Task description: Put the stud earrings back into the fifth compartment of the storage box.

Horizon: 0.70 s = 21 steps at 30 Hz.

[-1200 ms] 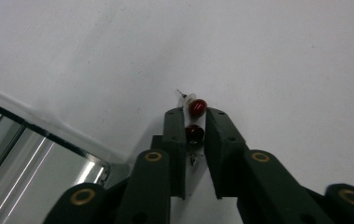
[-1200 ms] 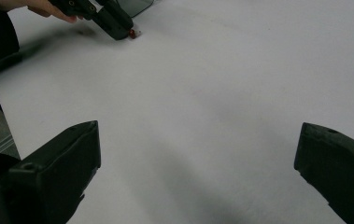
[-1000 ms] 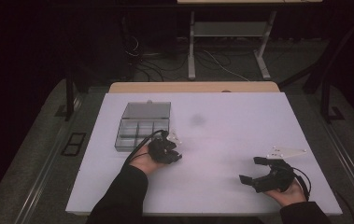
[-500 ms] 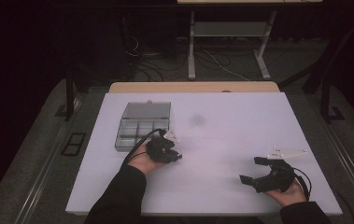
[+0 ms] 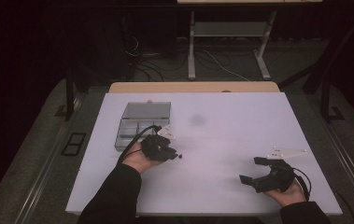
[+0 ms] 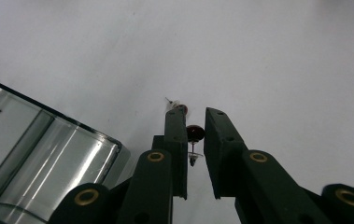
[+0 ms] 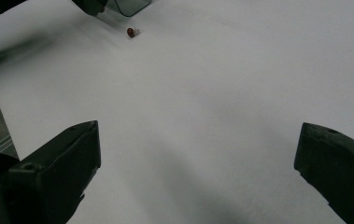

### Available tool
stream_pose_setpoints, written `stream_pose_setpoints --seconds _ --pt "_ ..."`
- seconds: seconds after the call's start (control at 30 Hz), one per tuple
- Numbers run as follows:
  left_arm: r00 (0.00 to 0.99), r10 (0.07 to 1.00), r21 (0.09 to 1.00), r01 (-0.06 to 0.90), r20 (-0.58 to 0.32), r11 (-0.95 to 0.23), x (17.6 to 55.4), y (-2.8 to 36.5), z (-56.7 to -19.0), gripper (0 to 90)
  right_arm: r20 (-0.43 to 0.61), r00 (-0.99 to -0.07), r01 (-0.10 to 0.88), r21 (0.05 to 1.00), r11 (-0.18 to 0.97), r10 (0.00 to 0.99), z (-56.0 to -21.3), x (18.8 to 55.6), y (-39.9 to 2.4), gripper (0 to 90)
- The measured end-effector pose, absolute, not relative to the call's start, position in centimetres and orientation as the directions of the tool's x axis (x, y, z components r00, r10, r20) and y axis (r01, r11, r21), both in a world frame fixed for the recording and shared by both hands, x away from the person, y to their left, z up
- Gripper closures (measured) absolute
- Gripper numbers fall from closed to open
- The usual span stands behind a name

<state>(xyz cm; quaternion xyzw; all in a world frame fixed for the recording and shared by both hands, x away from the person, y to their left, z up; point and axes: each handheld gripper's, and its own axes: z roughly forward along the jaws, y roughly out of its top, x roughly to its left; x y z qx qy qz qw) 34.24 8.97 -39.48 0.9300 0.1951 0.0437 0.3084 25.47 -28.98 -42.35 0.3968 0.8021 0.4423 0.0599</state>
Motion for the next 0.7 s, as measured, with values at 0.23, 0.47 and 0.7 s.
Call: stream_pose_setpoints --seconds 0.23,0.47,0.7 --pt "0.92 0.39 0.611 0.334 -0.045 -0.718 34.1 9.5 -38.1 78.4 0.25 -0.68 0.578 0.761 0.294 0.689 -42.3 25.5 -29.0 0.3" --pt "0.915 0.401 0.62 0.334 -0.033 -0.71 34.4 10.3 -37.0 78.4 0.251 -0.679 0.579 0.761 0.293 0.69 -42.3 25.5 -29.1 0.3" --pt "0.902 0.431 0.638 0.348 -0.028 -0.687 34.8 11.4 -35.9 78.4 0.251 -0.68 0.579 0.76 0.294 0.689 -42.3 25.5 -29.1 0.3"
